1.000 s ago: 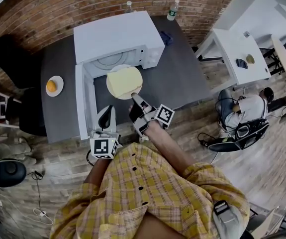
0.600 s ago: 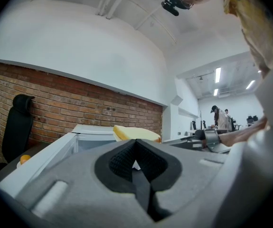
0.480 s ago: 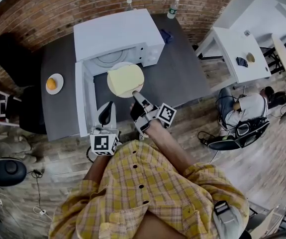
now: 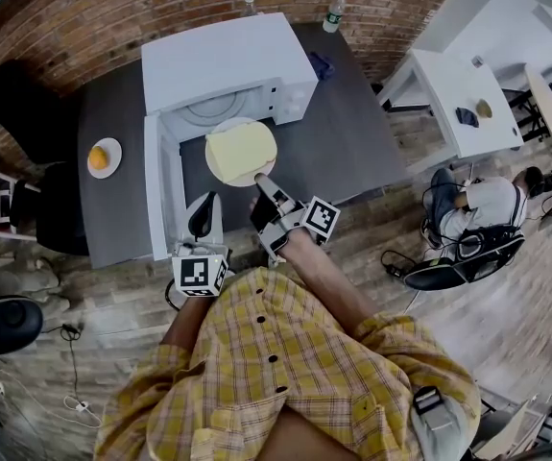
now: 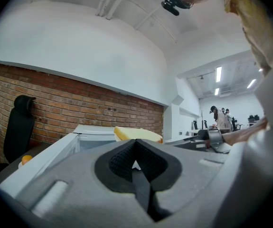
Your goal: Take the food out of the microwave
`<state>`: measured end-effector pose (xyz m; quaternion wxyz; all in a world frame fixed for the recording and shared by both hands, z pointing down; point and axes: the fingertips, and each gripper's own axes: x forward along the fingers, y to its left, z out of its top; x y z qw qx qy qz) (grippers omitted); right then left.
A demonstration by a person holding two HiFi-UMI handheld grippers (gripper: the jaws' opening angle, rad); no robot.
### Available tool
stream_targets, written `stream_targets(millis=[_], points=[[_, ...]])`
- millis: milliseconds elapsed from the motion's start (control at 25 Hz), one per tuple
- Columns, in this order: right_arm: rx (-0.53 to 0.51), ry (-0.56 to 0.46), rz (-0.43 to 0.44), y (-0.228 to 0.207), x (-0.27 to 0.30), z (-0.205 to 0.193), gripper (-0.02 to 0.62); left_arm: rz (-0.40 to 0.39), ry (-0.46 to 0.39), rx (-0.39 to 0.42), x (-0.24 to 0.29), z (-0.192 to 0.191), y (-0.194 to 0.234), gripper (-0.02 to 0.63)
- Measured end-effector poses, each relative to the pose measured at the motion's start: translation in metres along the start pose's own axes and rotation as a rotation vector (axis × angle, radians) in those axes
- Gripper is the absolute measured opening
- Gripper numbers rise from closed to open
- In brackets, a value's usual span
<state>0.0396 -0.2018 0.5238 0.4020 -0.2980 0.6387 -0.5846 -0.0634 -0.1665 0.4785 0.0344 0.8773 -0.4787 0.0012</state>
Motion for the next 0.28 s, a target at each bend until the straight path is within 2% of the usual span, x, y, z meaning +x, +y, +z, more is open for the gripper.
stream_targets(millis=[280], points=[[0.009, 0.000, -0.018, -0.010, 0.011, 0.006, 0.011, 0.002, 0.003, 0.000, 0.012, -0.001, 0.010, -0.002]])
